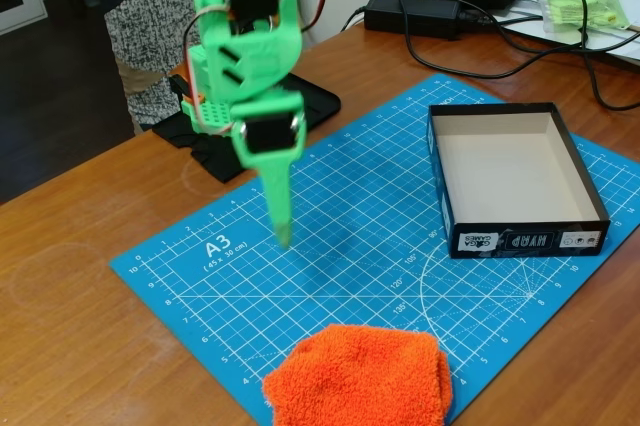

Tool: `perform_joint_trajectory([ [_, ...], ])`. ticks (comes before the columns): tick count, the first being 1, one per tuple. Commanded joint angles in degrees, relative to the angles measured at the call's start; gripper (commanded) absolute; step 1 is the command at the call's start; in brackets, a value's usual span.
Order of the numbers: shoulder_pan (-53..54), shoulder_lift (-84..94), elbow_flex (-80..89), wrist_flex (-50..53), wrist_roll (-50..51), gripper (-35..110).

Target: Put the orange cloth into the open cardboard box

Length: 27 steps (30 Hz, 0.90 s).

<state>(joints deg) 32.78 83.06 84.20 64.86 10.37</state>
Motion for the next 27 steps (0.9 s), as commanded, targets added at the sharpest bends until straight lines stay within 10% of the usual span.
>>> perform_joint_trajectory([
  [1, 0.97, -17.31, -38.06, 17.23, -1.49, 21],
  [4, 2.11, -35.77, -73.65, 29.53, -2.72, 22],
  [27, 0.0, -61.96, -88.07, 13.27, -3.78, 27],
])
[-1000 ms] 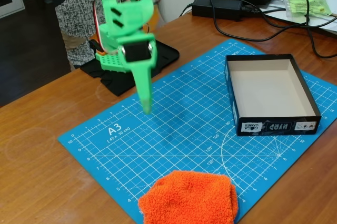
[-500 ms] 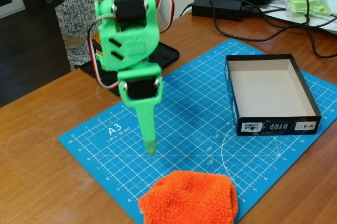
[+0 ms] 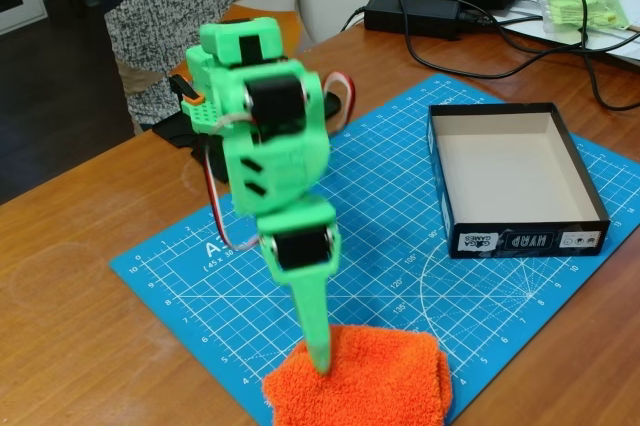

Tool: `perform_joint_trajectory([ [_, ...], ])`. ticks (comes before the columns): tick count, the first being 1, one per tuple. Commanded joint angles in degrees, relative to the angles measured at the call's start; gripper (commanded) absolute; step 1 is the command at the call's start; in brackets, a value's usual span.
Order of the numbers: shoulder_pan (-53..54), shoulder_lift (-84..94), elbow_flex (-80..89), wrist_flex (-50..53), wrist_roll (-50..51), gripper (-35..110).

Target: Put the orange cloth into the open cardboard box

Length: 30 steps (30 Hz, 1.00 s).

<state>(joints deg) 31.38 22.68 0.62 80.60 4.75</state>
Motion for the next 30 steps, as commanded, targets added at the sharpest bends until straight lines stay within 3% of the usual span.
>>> perform_joint_trajectory([
  [1, 1.58, -2.46, -4.75, -3.69, 2.11, 27],
  [9, -0.97, -4.22, -4.66, -9.76, 0.09, 27],
  [15, -6.42, -5.27, -1.93, -9.67, -10.2, 26],
  [21, -7.91, -8.79, -5.62, -5.8, -16.7, 0],
  [30, -6.24, -10.37, -8.96, -0.44, -14.15, 0],
])
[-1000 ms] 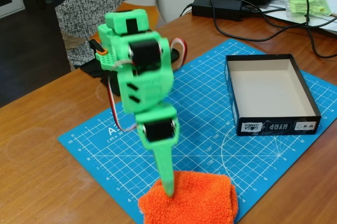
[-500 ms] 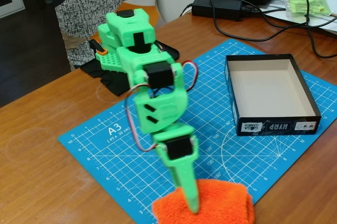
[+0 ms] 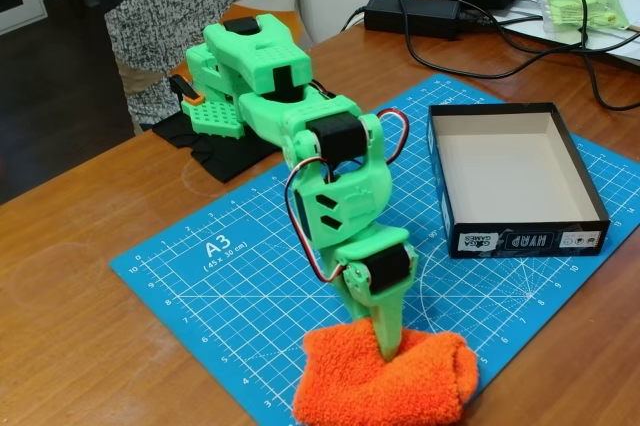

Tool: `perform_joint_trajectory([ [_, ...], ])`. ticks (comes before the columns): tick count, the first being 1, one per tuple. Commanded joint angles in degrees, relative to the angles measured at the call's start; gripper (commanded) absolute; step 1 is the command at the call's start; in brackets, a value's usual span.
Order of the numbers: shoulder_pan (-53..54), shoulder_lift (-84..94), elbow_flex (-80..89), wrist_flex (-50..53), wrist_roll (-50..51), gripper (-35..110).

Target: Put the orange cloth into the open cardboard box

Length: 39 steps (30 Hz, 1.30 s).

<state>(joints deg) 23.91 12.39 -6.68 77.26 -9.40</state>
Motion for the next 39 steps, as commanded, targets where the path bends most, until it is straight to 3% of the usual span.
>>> perform_joint_trajectory([
  [1, 1.23, -0.53, -2.46, 3.78, -0.09, 0],
  [20, -4.48, 16.44, -6.59, 17.58, 3.78, 0],
  [32, -13.54, 37.09, 10.11, 17.67, 5.71, 0],
  [39, -24.35, 45.26, 21.01, 17.67, 7.12, 0],
])
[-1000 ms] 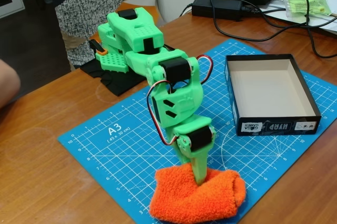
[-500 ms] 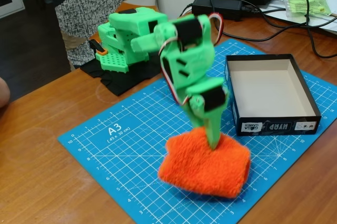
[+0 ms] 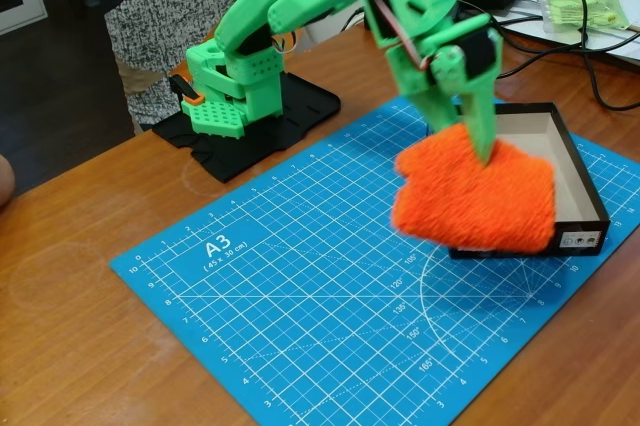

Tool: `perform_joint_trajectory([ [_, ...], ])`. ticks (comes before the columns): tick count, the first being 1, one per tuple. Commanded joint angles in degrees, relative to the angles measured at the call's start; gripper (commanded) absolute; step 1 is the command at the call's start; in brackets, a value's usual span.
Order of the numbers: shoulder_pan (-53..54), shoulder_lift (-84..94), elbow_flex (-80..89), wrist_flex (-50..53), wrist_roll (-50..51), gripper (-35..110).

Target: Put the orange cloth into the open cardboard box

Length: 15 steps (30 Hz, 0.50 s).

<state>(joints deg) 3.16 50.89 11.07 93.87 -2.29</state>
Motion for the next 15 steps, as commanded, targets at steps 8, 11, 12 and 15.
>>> perform_joint_trajectory([
  [8, -17.05, 9.49, 14.68, 1.05, -3.78, 0],
  [11, -19.95, 9.14, 17.31, 1.05, -7.12, 0],
  [12, -20.83, 9.32, 18.28, 1.05, -8.09, 0],
  [15, -23.29, 10.11, 22.15, 1.05, -10.99, 0],
])
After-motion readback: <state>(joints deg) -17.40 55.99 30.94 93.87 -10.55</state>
